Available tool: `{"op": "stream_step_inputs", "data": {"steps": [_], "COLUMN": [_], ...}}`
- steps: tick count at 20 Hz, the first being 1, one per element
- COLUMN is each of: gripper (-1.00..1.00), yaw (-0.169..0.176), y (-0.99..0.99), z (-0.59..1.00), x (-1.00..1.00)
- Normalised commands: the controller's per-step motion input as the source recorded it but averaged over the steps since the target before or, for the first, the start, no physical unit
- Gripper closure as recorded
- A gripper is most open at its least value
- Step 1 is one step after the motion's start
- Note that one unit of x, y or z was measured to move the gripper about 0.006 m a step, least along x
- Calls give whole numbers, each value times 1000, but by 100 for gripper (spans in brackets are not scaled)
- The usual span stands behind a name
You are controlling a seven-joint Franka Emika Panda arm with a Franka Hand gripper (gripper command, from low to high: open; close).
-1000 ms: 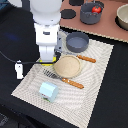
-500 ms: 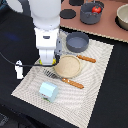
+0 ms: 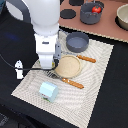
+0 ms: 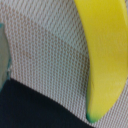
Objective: Interact with the objects in diverse but meaningful ways.
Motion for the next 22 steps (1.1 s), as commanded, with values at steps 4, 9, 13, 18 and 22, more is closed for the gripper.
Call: {"op": "stream_step_inputs", "data": {"steps": [4,9,13,18,22], "gripper": [100,100,100,100,100], "yaw": [22,23,24,28,34], "y": [-36,-37,-29,-9,0], "z": [-261,-289,-281,-256,-123], "x": [-191,-198,-176,-140,-91]}}
